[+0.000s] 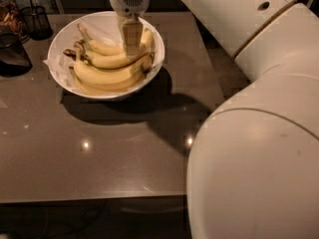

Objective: Pick banana from white bowl

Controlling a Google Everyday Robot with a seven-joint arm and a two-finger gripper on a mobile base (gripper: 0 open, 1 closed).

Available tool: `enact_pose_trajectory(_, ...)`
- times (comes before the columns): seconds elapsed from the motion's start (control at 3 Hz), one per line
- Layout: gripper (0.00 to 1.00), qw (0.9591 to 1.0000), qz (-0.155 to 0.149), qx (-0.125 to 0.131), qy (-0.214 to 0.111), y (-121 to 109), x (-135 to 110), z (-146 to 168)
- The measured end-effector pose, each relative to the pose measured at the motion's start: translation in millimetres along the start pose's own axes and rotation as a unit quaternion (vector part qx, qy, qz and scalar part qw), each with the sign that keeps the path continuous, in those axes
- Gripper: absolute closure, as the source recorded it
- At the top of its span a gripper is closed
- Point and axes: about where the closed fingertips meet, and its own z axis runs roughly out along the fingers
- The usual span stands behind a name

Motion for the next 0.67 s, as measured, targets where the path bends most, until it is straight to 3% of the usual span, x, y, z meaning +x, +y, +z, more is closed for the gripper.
enact_pose_trajectory(0.33,0.48,1.0,-0.005,-0.007,0.001,-2.7,-4.3,8.5)
enact_pose_trajectory(0.67,0.46,0.9999,-0.009,-0.014,0.004,-4.4,-7.5,15.6)
